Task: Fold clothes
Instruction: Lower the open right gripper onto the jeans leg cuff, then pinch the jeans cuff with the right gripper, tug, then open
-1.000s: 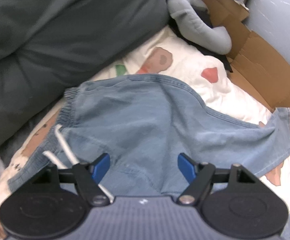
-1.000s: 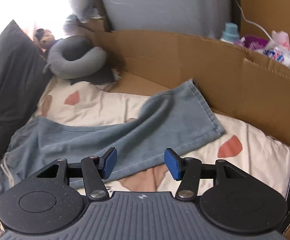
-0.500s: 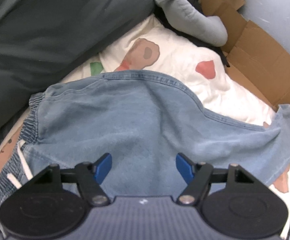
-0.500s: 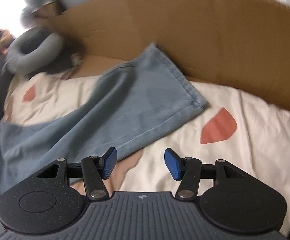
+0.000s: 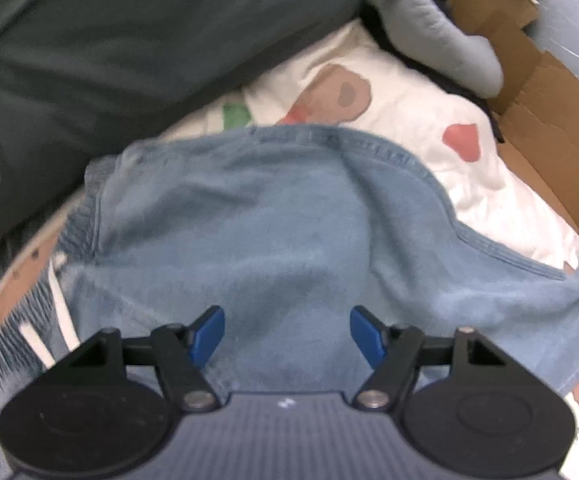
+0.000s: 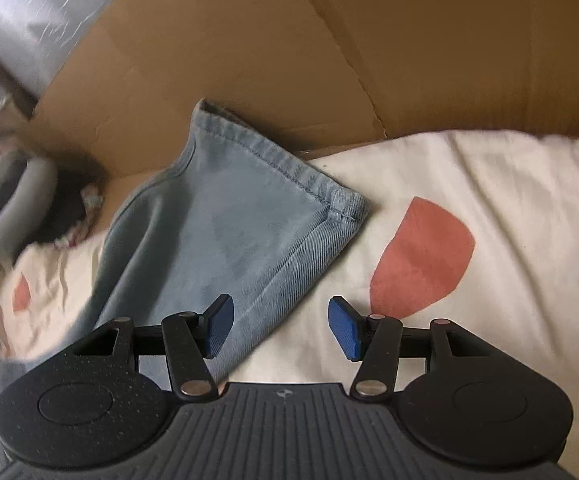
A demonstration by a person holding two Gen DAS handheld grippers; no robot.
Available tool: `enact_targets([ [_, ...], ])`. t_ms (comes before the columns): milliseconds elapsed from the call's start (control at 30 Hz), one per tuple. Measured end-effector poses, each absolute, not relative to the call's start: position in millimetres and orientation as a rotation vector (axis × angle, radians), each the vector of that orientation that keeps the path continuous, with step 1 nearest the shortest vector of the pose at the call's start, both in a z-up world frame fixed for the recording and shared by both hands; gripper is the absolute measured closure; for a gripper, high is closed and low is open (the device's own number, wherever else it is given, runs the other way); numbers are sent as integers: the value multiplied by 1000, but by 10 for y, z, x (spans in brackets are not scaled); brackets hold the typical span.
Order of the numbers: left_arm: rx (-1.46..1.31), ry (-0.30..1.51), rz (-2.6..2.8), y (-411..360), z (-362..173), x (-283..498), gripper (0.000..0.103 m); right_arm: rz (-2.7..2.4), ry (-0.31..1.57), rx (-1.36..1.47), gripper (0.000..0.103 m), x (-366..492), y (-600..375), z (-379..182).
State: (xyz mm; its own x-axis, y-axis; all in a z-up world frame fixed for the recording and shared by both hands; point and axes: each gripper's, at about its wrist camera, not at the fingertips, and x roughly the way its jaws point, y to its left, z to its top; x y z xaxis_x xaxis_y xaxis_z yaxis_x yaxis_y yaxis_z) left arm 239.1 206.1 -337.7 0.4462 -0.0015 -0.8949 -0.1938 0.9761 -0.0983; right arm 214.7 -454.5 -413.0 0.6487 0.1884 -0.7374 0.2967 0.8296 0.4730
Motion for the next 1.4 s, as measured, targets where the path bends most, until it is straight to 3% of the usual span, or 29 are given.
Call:
enact_targets([
  [233, -182, 1141, 100, 1968, -3558, 2319, 31, -88, 851, 708, 44, 2338, -4624, -4252],
  [333, -170, 1139, 82, 1921, -3570, 2325, 31, -97, 836, 740, 51, 2387, -4671, -4267],
  [467, -171, 1140, 65, 1854, -3595, 2337, 31, -117, 846, 761, 92, 2421, -4755, -4270],
  [533, -178, 1143, 65, 1846, -3625, 2344, 31, -133, 837, 795, 99, 2374, -4815, -4244],
  [967, -230, 1136, 84, 1944, -3698, 2362, 31, -158, 751, 755, 102, 1947, -4859, -3774],
  [1400, -255, 1099, 79, 1940, -3619, 2408, 31, -268, 730, 812, 102, 1106, -4988, -3658],
])
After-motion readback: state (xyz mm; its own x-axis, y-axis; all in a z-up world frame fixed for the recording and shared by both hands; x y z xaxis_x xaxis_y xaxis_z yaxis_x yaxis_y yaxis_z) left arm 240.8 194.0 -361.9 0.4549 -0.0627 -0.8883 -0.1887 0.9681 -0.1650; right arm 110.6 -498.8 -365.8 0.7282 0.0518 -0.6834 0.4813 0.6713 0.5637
